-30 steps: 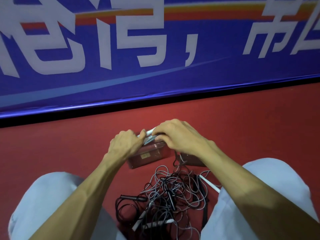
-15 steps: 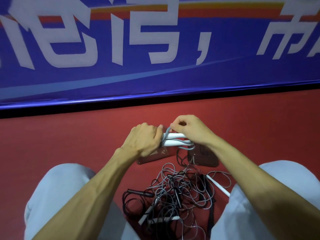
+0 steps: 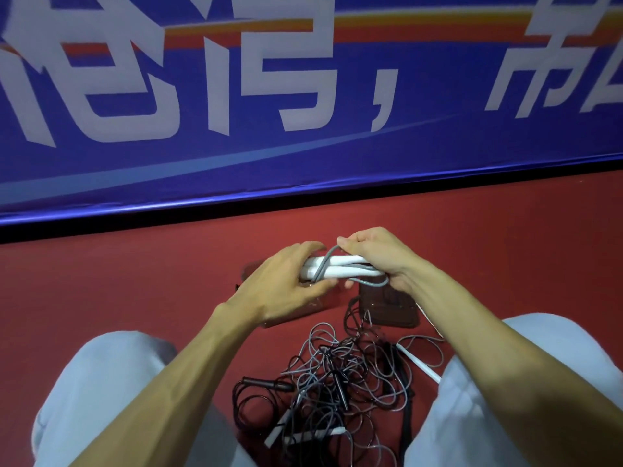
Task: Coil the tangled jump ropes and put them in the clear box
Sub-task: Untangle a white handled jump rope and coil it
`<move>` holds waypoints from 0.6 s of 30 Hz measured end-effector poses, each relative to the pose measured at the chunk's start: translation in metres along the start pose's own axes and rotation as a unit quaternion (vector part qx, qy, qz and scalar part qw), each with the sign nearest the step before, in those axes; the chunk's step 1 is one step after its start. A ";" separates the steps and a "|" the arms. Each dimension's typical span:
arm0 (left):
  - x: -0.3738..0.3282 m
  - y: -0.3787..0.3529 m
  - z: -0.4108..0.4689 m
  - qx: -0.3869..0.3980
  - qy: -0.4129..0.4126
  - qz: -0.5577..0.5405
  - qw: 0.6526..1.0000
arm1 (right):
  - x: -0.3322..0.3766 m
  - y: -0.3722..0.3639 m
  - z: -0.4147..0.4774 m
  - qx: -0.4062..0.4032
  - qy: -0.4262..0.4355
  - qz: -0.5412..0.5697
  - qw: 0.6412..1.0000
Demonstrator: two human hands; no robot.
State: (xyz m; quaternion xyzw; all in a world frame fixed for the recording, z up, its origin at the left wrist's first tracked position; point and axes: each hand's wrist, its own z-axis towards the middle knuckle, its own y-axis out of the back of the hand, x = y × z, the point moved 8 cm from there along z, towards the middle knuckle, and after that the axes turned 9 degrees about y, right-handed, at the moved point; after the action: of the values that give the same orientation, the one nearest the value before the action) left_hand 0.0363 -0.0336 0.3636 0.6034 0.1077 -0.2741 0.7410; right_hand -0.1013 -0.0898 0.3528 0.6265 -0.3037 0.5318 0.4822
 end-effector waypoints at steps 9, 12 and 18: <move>-0.001 0.001 -0.003 0.138 0.045 -0.248 0.958 | -0.008 0.007 -0.010 0.011 -0.121 0.157 0.980; -0.008 0.008 -0.002 0.122 0.079 -0.349 0.926 | -0.012 0.006 -0.004 -0.008 -0.122 0.253 0.960; 0.008 0.019 0.006 0.033 0.139 -0.434 0.889 | -0.002 -0.015 -0.002 0.090 -0.078 0.207 0.971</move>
State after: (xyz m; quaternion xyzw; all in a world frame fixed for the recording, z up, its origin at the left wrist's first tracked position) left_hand 0.0518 -0.0394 0.3776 0.5525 0.4517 -0.4853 0.5051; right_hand -0.0897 -0.0829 0.3467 0.6303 -0.4141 0.5950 0.2778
